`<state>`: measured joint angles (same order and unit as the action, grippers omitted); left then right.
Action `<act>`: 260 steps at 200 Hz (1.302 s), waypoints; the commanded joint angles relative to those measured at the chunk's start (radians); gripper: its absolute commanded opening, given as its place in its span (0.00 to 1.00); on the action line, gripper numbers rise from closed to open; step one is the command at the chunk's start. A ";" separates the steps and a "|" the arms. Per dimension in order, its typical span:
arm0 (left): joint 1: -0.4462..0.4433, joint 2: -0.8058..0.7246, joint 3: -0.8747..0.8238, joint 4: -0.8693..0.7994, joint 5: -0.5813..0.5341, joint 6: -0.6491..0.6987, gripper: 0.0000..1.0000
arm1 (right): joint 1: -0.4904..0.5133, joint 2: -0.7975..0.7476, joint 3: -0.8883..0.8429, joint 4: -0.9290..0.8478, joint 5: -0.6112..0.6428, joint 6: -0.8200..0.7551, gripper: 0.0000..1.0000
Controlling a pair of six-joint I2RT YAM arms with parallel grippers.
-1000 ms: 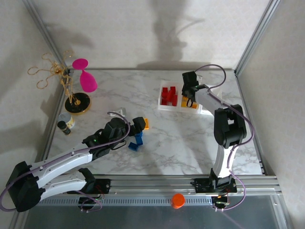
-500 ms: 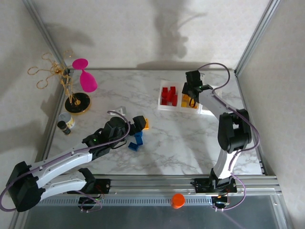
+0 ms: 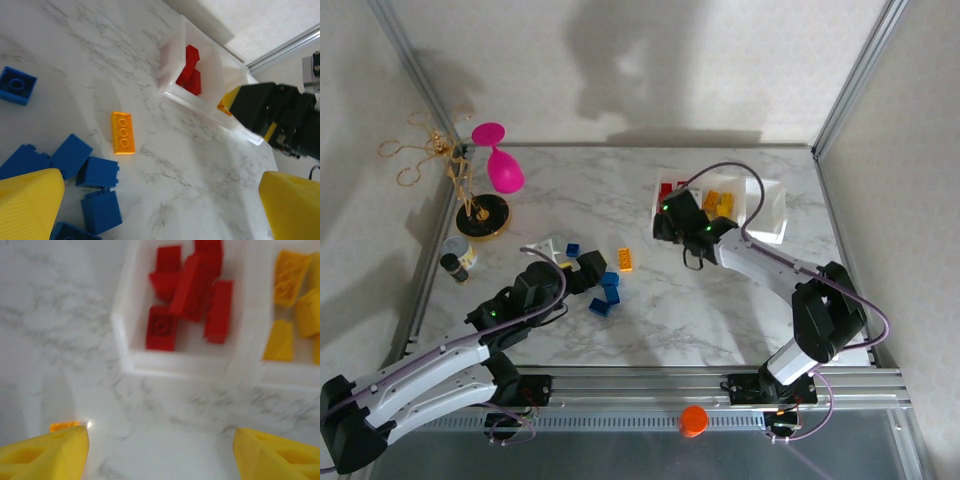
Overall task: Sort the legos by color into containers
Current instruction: Pick up the lego from the center of the table.
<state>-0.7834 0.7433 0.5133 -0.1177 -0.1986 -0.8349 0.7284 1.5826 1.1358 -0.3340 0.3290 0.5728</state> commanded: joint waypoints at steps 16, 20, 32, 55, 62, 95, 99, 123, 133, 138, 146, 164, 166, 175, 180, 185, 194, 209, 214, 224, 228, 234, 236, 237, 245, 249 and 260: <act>0.008 -0.079 -0.041 -0.094 -0.072 -0.044 1.00 | 0.133 0.088 0.006 0.037 -0.004 0.088 0.79; 0.008 -0.086 -0.044 -0.100 -0.077 -0.045 1.00 | 0.144 0.100 0.010 0.043 -0.005 0.091 0.80; 0.007 -0.108 -0.054 -0.112 -0.089 -0.051 1.00 | 0.166 0.141 0.021 0.069 -0.027 0.094 0.81; 0.008 -0.139 -0.064 -0.134 -0.103 -0.058 1.00 | 0.184 0.234 0.072 0.064 -0.048 0.104 0.81; 0.009 -0.146 -0.064 -0.142 -0.108 -0.059 1.00 | 0.187 0.257 0.088 0.063 -0.043 0.104 0.81; 0.009 -0.171 -0.067 -0.169 -0.125 -0.068 1.00 | 0.192 0.364 0.175 0.035 -0.041 0.067 0.75; 0.009 -0.174 -0.069 -0.169 -0.125 -0.072 1.00 | 0.194 0.377 0.189 0.023 -0.034 0.064 0.75; 0.010 -0.188 -0.079 -0.162 -0.127 -0.076 1.00 | 0.197 0.424 0.230 0.015 -0.034 0.027 0.69; 0.010 -0.189 -0.081 -0.165 -0.130 -0.075 1.00 | 0.196 0.444 0.251 0.004 -0.036 0.022 0.67; 0.010 -0.189 -0.081 -0.165 -0.131 -0.077 1.00 | 0.196 0.454 0.263 -0.007 -0.033 0.021 0.66; 0.010 -0.190 -0.079 -0.166 -0.133 -0.075 0.99 | 0.197 0.471 0.283 -0.032 -0.017 0.022 0.65; 0.010 -0.187 -0.079 -0.165 -0.134 -0.074 1.00 | 0.196 0.496 0.308 -0.054 -0.006 0.016 0.63; 0.010 -0.186 -0.079 -0.164 -0.134 -0.072 1.00 | 0.196 0.498 0.308 -0.053 -0.007 0.015 0.63; 0.010 -0.184 -0.078 -0.164 -0.133 -0.072 1.00 | 0.196 0.507 0.311 -0.051 -0.020 0.012 0.61; 0.010 -0.182 -0.076 -0.165 -0.133 -0.070 1.00 | 0.196 0.513 0.315 -0.054 -0.024 0.012 0.60; 0.010 -0.181 -0.075 -0.164 -0.133 -0.071 1.00 | 0.196 0.516 0.318 -0.057 -0.024 0.011 0.58; 0.010 -0.179 -0.073 -0.165 -0.133 -0.069 1.00 | 0.196 0.522 0.323 -0.071 -0.015 0.009 0.57; 0.010 -0.176 -0.073 -0.162 -0.133 -0.069 1.00 | 0.196 0.525 0.320 -0.085 0.011 0.008 0.53; 0.010 -0.175 -0.073 -0.163 -0.132 -0.069 1.00 | 0.196 0.525 0.320 -0.092 0.017 0.007 0.51; 0.010 -0.173 -0.072 -0.161 -0.128 -0.069 1.00 | 0.196 0.528 0.322 -0.108 0.026 0.007 0.49; 0.010 -0.173 -0.071 -0.160 -0.127 -0.069 1.00 | 0.195 0.530 0.320 -0.113 0.028 0.007 0.48; 0.010 -0.171 -0.070 -0.162 -0.126 -0.069 1.00 | 0.195 0.528 0.317 -0.119 0.032 0.009 0.47; 0.010 -0.171 -0.070 -0.162 -0.127 -0.069 1.00 | 0.195 0.527 0.314 -0.119 0.034 0.010 0.46; 0.010 -0.171 -0.070 -0.163 -0.127 -0.070 1.00 | 0.195 0.527 0.313 -0.120 0.034 0.009 0.46; 0.010 -0.172 -0.070 -0.160 -0.128 -0.071 1.00 | 0.189 0.517 0.292 -0.114 0.032 0.015 0.44; 0.010 -0.171 -0.071 -0.159 -0.127 -0.071 1.00 | 0.188 0.511 0.283 -0.107 0.025 0.017 0.43; 0.010 -0.171 -0.073 -0.153 -0.125 -0.070 1.00 | 0.176 0.493 0.251 -0.079 -0.010 0.019 0.40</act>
<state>-0.7811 0.5724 0.4389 -0.2642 -0.3046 -0.8951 0.9142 2.0964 1.4322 -0.3958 0.3286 0.5869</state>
